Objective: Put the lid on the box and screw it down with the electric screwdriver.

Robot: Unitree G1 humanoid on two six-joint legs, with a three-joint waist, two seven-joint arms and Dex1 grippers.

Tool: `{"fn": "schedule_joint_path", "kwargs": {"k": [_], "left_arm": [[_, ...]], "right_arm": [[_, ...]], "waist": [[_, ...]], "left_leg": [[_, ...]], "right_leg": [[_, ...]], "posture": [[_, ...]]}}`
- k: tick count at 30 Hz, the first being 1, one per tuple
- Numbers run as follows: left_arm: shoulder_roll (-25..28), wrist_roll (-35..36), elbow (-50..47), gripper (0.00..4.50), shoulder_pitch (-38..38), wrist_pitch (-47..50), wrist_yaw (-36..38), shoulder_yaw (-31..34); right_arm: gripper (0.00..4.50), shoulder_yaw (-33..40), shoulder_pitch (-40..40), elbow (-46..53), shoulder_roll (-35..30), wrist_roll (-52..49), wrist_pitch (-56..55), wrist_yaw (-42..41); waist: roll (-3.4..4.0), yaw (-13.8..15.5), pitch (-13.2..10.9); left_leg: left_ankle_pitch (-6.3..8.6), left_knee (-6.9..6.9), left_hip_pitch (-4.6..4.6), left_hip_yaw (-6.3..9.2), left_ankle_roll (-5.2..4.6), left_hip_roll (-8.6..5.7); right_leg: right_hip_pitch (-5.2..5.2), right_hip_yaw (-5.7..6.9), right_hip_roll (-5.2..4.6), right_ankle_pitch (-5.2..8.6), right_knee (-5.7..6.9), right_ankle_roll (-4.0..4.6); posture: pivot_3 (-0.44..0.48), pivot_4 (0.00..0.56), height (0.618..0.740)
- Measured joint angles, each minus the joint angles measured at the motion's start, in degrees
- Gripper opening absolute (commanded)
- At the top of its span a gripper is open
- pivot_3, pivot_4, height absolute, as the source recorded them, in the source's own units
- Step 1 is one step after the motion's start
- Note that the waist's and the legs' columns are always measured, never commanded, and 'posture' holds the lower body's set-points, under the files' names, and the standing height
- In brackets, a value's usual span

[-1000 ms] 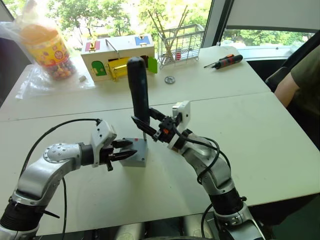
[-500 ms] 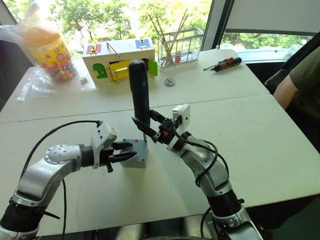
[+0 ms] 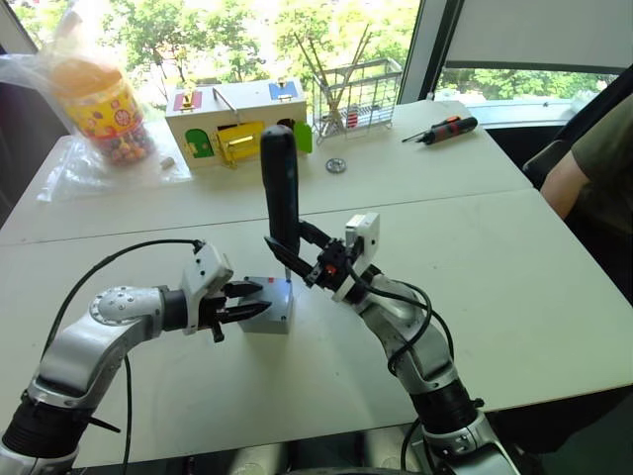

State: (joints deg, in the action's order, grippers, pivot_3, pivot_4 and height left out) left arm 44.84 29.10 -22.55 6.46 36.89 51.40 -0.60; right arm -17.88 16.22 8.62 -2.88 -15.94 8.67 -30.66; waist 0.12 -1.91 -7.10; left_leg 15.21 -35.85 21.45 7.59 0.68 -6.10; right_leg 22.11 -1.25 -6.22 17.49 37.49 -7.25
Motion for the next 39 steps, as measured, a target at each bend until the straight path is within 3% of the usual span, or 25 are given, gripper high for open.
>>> {"fn": "schedule_joint_path", "kwargs": {"k": [19, 26, 31, 36, 39], "left_arm": [[-0.3, -0.3, 0.1, 1.8, 0.6, -0.1, -0.1, -0.7], [0.4, 0.9, 0.1, 1.8, 0.7, 0.4, 1.5, 0.3], [3.7, 5.5, 3.0, 1.8, 4.7, 5.7, 4.9, 2.7], [3.6, 7.4, 4.2, 1.8, 10.5, 7.7, 5.4, 3.9], [3.1, 8.5, 4.2, 1.8, 13.2, 8.0, 5.3, 4.0]], "right_arm": [[1.78, 0.5, 0.9, 1.3, 0.1, -0.2, 1.9, 1.1], [1.78, 5.9, 6.7, 13.4, -2.1, -9.0, 22.5, 5.6], [1.78, 20.2, 23.6, 21.2, -3.9, -27.9, 36.2, 12.9], [1.78, 24.9, 25.3, 19.4, -5.1, -35.1, 42.8, 19.2], [1.78, 25.2, 25.3, 16.9, -9.4, -37.8, 49.9, 22.0]], "waist": [[0.07, 1.1, 0.0], [0.12, 1.1, -0.3], [0.08, 1.1, -0.8], [0.01, 0.9, -0.8], [0.07, 0.9, -0.9]], "left_leg": [[0.0, 0.1, 0.0, 0.0, 0.01, 0.08], [-0.02, 0.09, 0.49, 0.03, 0.04, 0.09], [-0.27, -0.04, 1.1, 0.14, 0.45, 0.1], [-0.27, -0.11, 1.1, 0.09, 0.42, 0.06], [-0.29, -0.12, 1.24, 0.06, 0.44, 0.03]], "right_leg": [[-0.02, -0.07, 0.11, 0.01, -0.19, 0.02], [0.43, -0.08, 0.08, 0.0, -0.21, 0.02], [1.02, 0.01, 0.03, -0.03, 0.0, 0.04], [0.93, -0.01, -0.05, -0.03, -0.03, 0.03], [0.88, -0.01, -0.11, -0.03, 0.0, 0.03]], "posture": [[0.0, 0.15, 0.74], [0.0, 0.15, 0.74], [0.0, 0.15, 0.74], [0.0, 0.15, 0.74], [0.0, 0.15, 0.74]]}}
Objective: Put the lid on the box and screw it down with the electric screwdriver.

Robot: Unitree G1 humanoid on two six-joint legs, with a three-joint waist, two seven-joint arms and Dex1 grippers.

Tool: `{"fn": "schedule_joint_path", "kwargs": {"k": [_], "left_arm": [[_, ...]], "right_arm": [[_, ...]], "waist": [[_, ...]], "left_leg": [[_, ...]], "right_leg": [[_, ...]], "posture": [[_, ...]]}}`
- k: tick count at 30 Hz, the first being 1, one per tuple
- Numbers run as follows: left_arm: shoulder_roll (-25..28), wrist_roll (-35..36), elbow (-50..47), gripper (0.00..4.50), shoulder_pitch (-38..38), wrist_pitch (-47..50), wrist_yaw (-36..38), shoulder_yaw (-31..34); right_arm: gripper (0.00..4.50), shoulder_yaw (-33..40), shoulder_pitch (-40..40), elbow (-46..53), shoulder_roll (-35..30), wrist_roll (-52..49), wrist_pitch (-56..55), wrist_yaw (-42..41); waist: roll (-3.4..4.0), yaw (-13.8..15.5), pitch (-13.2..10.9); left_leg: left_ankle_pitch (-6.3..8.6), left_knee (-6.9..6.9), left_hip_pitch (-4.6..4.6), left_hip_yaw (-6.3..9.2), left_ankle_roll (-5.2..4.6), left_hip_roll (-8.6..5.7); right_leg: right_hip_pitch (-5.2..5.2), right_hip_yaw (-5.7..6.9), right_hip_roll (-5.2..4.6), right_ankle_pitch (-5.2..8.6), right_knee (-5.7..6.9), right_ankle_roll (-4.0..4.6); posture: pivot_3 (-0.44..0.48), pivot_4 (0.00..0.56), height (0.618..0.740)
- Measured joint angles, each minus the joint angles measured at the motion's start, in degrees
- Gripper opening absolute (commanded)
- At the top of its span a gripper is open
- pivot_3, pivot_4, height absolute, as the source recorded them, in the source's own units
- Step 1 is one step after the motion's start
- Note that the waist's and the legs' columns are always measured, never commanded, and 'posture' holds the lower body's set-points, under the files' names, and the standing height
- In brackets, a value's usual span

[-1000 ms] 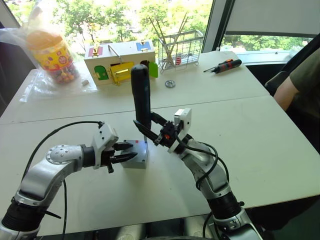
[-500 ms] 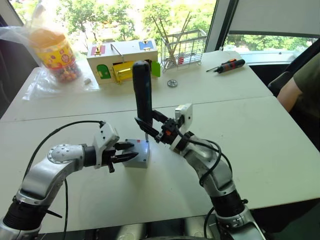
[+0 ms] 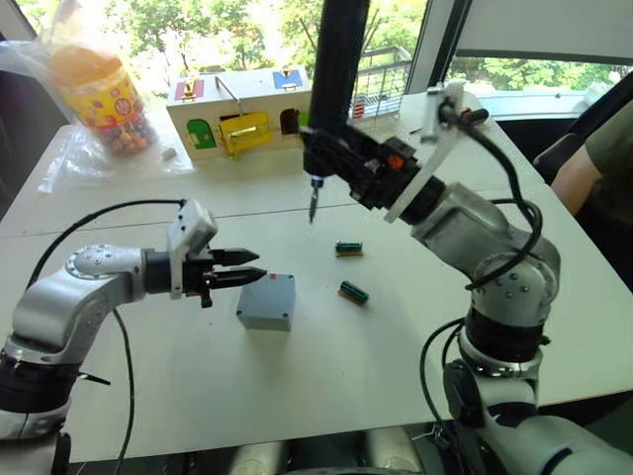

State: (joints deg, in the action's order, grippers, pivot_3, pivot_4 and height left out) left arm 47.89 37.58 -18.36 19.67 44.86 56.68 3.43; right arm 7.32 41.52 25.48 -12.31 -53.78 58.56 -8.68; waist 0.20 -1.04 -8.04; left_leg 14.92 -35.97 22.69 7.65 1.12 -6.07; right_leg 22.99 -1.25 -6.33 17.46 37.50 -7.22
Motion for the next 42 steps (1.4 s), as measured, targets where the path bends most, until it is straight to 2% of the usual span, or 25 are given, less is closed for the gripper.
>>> {"fn": "schedule_joint_path", "kwargs": {"k": [3, 7, 9, 12, 18, 27, 29, 33, 34, 39, 42], "left_arm": [[-1.1, -0.1, -0.6, 1.8, 2.8, 0.3, 0.1, -2.1], [-3.1, -2.7, -4.8, 1.8, 5.6, -1.7, 0.8, -9.2], [-4.0, -3.4, -5.5, 1.8, 5.9, -1.8, 0.7, -11.3], [-6.3, -4.7, -5.5, 1.8, 7.4, -2.5, 0.4, -13.7], [-7.5, -7.1, -6.7, 1.8, 5.4, -4.5, 0.0, -16.1], [-7.5, -9.4, -8.4, 1.8, 2.1, -4.5, -1.5, -16.3], [-7.1, -10.6, -8.4, 1.8, 1.9, -5.1, -1.5, -16.8], [-6.7, -11.5, -8.4, 1.8, 1.3, -5.8, -1.3, -17.4], [-6.5, -11.6, -8.3, 1.8, 1.3, -5.8, -1.1, -17.4], [-5.7, -11.2, -7.1, 1.8, 1.2, -6.0, -0.7, -15.2], [-5.4, -8.4, -5.8, 1.8, 0.9, -5.3, 0.0, -10.9]], "right_arm": [[1.78, 2.2, 1.6, -2.0, -5.4, -5.5, 6.9, 1.9], [1.78, 3.2, 1.1, -6.8, -27.9, -4.2, 19.5, -0.5], [1.78, 3.6, -2.6, -11.3, -33.1, -3.0, 25.3, -1.5], [1.78, 3.4, -5.0, -15.2, -34.5, -4.2, 32.6, -4.4], [1.78, 1.2, -6.3, -28.7, -36.6, -5.1, 33.6, -4.0], [1.78, -5.9, -0.5, -37.8, -38.4, -2.1, 33.6, -5.3], [2.8, -7.3, 0.3, -37.9, -38.6, -0.4, 33.6, -6.5], [4.27, -10.9, 1.7, -36.1, -39.6, 1.3, 33.6, -10.6], [4.48, -11.5, 1.8, -35.5, -40.0, 1.5, 33.6, -11.2], [4.48, -12.8, 2.0, -33.5, -40.5, 5.2, 33.5, -13.2], [4.48, -13.7, 3.6, -32.2, -40.5, 8.8, 31.0, -14.1]], "waist": [[0.01, 0.0, -0.1], [-0.14, 1.0, -0.2], [-0.27, 1.0, -0.4], [-0.16, -0.4, -0.7], [-0.16, -0.8, -0.7], [-0.2, 0.3, -0.8], [-0.21, 0.4, -0.8], [-0.25, 0.5, -0.7], [-0.25, 0.5, -0.7], [-0.26, 0.7, -0.7], [-0.22, 0.5, -0.8]], "left_leg": [[-0.06, -0.24, 0.58, 0.02, 0.07, -0.01], [0.05, -0.58, 0.71, 0.08, -0.14, -0.2], [0.07, -0.65, 0.73, 0.01, -0.19, -0.19], [0.11, -0.69, 0.73, -0.19, -0.26, -0.07], [0.1, -0.7, 0.74, -0.21, -0.24, -0.07], [0.18, -1.1, 0.75, -0.2, -0.37, -0.11], [0.19, -1.14, 0.74, -0.19, -0.38, -0.12], [0.2, -1.18, 0.72, -0.13, -0.4, -0.13], [0.2, -1.18, 0.72, -0.11, -0.4, -0.14], [0.2, -1.2, 0.72, -0.05, -0.4, -0.19], [0.2, -1.18, 0.76, -0.07, -0.4, -0.2]], "right_leg": [[0.47, 0.07, -0.02, -0.01, 0.11, -0.01], [0.16, 0.18, -0.15, -0.01, -0.22, -0.02], [0.12, 0.12, -0.15, -0.02, -0.24, -0.02], [0.31, 0.0, -0.09, -0.02, 0.01, -0.04], [0.31, 0.0, -0.09, -0.02, 0.02, -0.04], [0.11, 0.02, -0.07, -0.02, 0.03, -0.05], [0.06, 0.03, -0.08, -0.03, 0.02, -0.06], [-0.02, 0.05, -0.1, -0.04, -0.02, -0.08], [-0.03, 0.07, -0.1, -0.04, -0.03, -0.08], [-0.09, 0.13, -0.14, -0.04, -0.08, -0.08], [0.03, 0.13, -0.14, -0.05, -0.05, -0.09]], "posture": [[0.0, 0.15, 0.74], [0.0, 0.15, 0.74], [0.0, 0.15, 0.74], [0.0, 0.15, 0.74], [0.0, 0.15, 0.74], [0.0, 0.15, 0.74], [0.0, 0.15, 0.74], [0.0, 0.15, 0.74], [0.0, 0.15, 0.74], [0.0, 0.15, 0.74], [0.0, 0.15, 0.74]]}}
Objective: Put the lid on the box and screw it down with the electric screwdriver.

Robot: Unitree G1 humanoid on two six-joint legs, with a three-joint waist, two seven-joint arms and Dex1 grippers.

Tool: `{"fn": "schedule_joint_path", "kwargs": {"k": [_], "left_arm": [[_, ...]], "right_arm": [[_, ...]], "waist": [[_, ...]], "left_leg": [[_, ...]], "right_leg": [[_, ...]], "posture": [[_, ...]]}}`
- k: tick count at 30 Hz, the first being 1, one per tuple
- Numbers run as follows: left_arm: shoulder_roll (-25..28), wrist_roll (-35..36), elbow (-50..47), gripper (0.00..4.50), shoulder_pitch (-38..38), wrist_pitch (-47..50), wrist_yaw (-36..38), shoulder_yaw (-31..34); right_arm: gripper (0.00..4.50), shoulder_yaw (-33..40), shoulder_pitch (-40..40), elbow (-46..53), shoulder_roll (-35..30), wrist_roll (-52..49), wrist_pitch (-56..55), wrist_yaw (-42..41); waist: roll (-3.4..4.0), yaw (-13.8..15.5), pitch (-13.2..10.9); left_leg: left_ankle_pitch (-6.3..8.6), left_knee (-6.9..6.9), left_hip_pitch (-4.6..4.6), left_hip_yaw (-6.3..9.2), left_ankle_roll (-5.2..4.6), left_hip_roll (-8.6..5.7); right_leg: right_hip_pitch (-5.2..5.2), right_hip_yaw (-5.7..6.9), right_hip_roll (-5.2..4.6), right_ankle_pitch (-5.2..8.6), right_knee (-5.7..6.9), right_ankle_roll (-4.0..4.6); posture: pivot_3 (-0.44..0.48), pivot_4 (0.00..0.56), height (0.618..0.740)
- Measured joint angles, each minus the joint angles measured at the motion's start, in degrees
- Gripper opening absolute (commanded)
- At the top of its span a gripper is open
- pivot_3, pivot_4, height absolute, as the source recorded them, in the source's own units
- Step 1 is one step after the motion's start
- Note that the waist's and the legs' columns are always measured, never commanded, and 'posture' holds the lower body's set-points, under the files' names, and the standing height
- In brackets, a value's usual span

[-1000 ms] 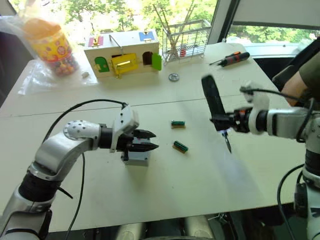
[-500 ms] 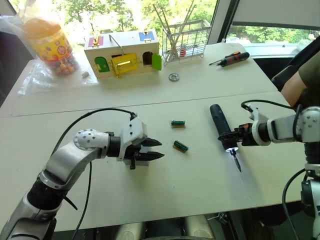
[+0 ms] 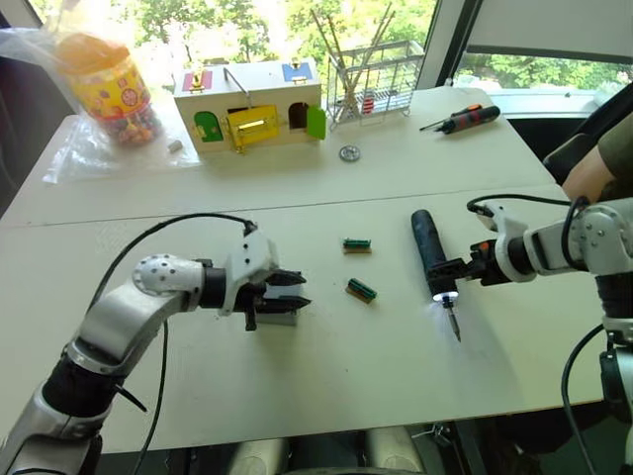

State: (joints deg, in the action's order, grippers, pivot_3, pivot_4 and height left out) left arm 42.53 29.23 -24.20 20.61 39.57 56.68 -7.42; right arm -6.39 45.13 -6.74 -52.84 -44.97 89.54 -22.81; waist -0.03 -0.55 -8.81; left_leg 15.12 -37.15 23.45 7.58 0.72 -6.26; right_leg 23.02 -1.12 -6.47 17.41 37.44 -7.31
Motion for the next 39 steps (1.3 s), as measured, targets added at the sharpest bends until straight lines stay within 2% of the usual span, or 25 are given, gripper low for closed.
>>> {"fn": "schedule_joint_path", "kwargs": {"k": [4, 6, 10, 14, 17, 20, 23, 28, 35, 39], "left_arm": [[3.6, 2.8, 5.0, 1.8, -0.1, 0.9, 1.4, 7.4], [8.1, 0.9, 10.3, 1.8, 0.1, -1.3, 3.0, 8.9], [14.7, -4.2, 19.5, 1.8, -1.4, -6.2, 6.2, 9.5], [16.3, -5.3, 20.9, 1.8, -6.3, -7.5, 8.1, 10.0], [15.1, -4.8, 18.1, 1.8, -9.3, -6.2, 7.1, 10.8], [11.8, -3.9, 13.7, 1.8, -11.0, -4.1, 4.5, 10.8], [8.3, -3.6, 10.5, 1.8, -11.3, -2.5, 1.8, 9.6], [6.3, -5.2, 9.8, 1.8, -10.4, -2.3, 0.5, 5.7], [1.0, -12.4, 19.2, 1.8, 0.3, -6.7, -1.5, 0.7], [-1.2, -15.9, 24.6, 1.8, 4.2, -11.1, -1.6, -2.1]], "right_arm": [[4.48, 0.2, 4.0, 8.7, -0.9, 1.9, -8.3, -6.0], [4.48, 1.8, 4.4, 15.8, 0.6, 0.5, -13.0, -10.7], [4.48, -2.3, -3.4, 32.4, 1.1, -0.8, -22.0, -19.9], [4.48, -7.7, -13.0, 38.4, 9.5, -1.7, -23.6, -19.6], [4.48, -10.3, -15.6, 38.7, 13.9, -1.0, -23.6, -17.6], [4.48, -13.0, -15.9, 36.9, 17.7, 1.4, -23.7, -15.4], [4.48, -15.3, -15.9, 33.9, 20.5, 3.7, -23.7, -14.1], [4.48, -17.7, -15.9, 30.7, 23.3, 6.5, -23.6, -13.5], [4.48, -15.0, -17.5, 29.6, 34.1, 2.6, -16.8, -10.2], [4.48, -13.6, -17.7, 31.8, 35.1, 2.4, -14.7, -7.4]], "waist": [[0.11, -0.7, -0.1], [0.11, -0.7, -0.1], [0.1, -0.1, -0.1], [0.07, 0.0, -0.1], [0.05, 0.1, -0.1], [0.05, 0.0, -0.1], [0.04, -0.2, -0.1], [0.04, -0.2, -0.1], [-0.01, -0.1, 0.0], [-0.01, -0.4, 0.0]], "left_leg": [[0.0, 0.17, 0.05, -0.02, 0.02, 0.14], [0.01, 0.25, 0.05, 0.05, 0.02, 0.26], [0.02, 0.23, 0.05, 0.09, 0.04, 0.23], [0.02, 0.02, 0.05, 0.05, 0.03, 0.0], [0.02, -0.01, 0.05, 0.07, 0.02, -0.03], [0.01, 0.03, 0.04, 0.08, 0.04, -0.01], [-0.01, 0.04, 0.04, 0.08, 0.08, 0.03], [-0.03, 0.04, 0.03, 0.08, 0.12, 0.04], [-0.06, 0.02, 0.03, 0.16, 0.17, 0.0], [-0.07, 0.02, 0.03, 0.15, 0.17, -0.04]], "right_leg": [[0.25, -0.02, 0.13, 0.0, 0.07, -0.01], [0.3, 0.02, 0.27, 0.0, 0.09, -0.01], [0.26, 0.07, 0.24, 0.0, 0.08, -0.01], [0.11, -0.07, -0.02, -0.02, 0.09, -0.04], [0.14, -0.06, -0.05, -0.04, 0.09, -0.04], [0.16, -0.07, -0.03, -0.04, 0.14, -0.05], [0.23, -0.06, 0.01, -0.04, 0.23, -0.05], [0.27, -0.05, 0.02, -0.04, 0.3, -0.05], [0.33, 0.02, 0.02, -0.04, 0.52, -0.05], [0.36, 0.05, 0.0, -0.04, 0.55, -0.05]], "posture": [[0.0, 0.15, 0.74], [0.0, 0.15, 0.74], [0.0, 0.15, 0.74], [0.0, 0.15, 0.74], [0.0, 0.15, 0.74], [0.0, 0.15, 0.74], [0.0, 0.15, 0.74], [0.0, 0.15, 0.74], [0.0, 0.15, 0.74], [0.0, 0.15, 0.74]]}}
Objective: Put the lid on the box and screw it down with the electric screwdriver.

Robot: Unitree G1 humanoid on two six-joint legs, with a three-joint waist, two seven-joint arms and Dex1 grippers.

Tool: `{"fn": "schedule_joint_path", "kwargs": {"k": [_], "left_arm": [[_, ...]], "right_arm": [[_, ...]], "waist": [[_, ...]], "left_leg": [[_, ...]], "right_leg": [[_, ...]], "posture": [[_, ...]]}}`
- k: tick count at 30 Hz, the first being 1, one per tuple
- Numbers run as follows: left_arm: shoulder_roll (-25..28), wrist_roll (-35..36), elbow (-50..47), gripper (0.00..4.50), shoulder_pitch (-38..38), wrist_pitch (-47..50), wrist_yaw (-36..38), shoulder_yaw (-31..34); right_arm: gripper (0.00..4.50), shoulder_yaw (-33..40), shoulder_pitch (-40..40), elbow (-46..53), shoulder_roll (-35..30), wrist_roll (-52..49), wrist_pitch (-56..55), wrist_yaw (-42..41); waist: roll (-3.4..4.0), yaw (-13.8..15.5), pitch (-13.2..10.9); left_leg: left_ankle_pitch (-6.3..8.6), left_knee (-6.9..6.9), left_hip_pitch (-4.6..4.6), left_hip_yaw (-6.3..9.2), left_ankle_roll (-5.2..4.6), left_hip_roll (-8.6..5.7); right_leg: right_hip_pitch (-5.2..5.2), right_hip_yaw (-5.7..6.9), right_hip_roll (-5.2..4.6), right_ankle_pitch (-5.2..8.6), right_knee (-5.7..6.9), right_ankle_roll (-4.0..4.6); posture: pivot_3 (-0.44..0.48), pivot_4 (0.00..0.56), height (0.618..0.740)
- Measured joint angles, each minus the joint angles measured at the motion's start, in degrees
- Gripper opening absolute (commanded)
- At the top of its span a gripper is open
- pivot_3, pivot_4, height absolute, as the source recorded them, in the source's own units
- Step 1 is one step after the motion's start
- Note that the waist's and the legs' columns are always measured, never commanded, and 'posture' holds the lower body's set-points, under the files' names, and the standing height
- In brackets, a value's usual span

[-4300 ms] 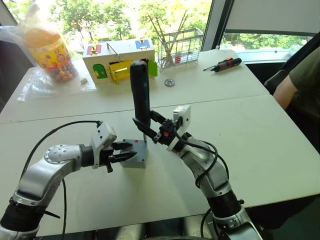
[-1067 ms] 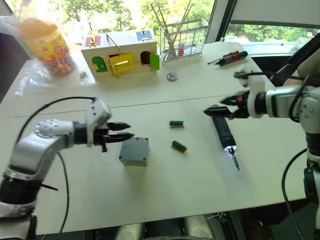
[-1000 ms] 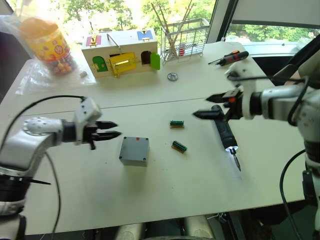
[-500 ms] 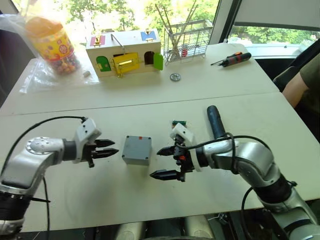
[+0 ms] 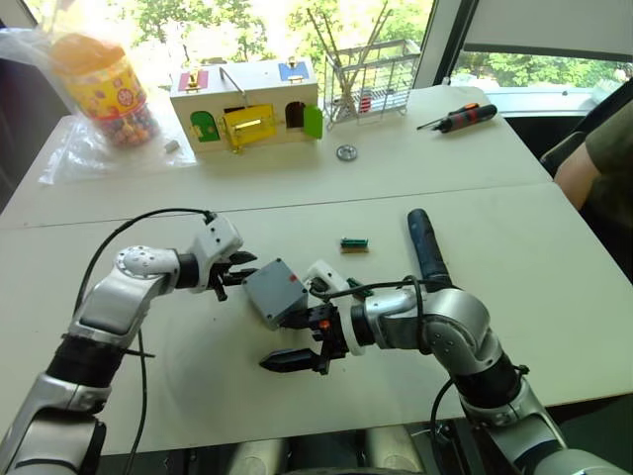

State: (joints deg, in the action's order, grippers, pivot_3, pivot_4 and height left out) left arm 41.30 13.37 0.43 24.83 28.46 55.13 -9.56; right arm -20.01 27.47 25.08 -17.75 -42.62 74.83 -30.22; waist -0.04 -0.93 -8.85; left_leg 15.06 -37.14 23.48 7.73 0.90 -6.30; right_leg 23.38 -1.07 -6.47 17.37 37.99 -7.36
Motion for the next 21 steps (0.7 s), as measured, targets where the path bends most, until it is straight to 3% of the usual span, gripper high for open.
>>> {"fn": "schedule_joint_path", "kwargs": {"k": [7, 11, 15, 21], "left_arm": [[7.3, -1.8, 2.2, 1.8, -3.6, -3.1, 2.7, 1.9], [11.7, 0.2, -2.3, 1.8, -9.7, -1.0, 5.2, 5.7], [12.0, 5.8, -11.9, 1.8, -17.2, 4.7, 7.0, 8.3], [6.4, 7.3, -15.2, 1.8, -16.7, 7.4, 1.8, 8.6]], "right_arm": [[4.48, 3.0, 3.2, 4.3, -13.3, 1.8, -1.2, -2.7], [4.48, 0.6, 4.9, 2.8, -14.8, 4.8, -6.1, -5.3], [4.48, -3.8, 6.2, -3.2, -12.8, 9.4, -11.9, -7.2], [4.48, -7.0, 6.1, -5.5, -11.2, 12.1, -15.0, -10.1]], "waist": [[0.0, -0.2, 0.0], [0.0, -0.3, 0.0], [0.0, 0.2, 0.0], [-0.02, 0.3, 0.0]], "left_leg": [[0.0, 0.07, 0.0, -0.03, -0.01, 0.08], [0.01, 0.09, 0.0, -0.04, -0.02, 0.08], [0.01, 0.04, 0.0, -0.05, -0.02, 0.06], [0.0, -0.01, 0.0, -0.02, 0.0, 0.05]], "right_leg": [[0.09, 0.02, 0.03, 0.01, 0.02, 0.0], [0.07, -0.03, 0.01, 0.01, 0.01, -0.01], [0.03, -0.05, -0.01, 0.01, 0.0, 0.0], [-0.02, -0.02, 0.0, 0.01, 0.0, -0.01]], "posture": [[0.0, 0.15, 0.74], [0.0, 0.15, 0.74], [0.0, 0.15, 0.74], [0.0, 0.15, 0.74]]}}
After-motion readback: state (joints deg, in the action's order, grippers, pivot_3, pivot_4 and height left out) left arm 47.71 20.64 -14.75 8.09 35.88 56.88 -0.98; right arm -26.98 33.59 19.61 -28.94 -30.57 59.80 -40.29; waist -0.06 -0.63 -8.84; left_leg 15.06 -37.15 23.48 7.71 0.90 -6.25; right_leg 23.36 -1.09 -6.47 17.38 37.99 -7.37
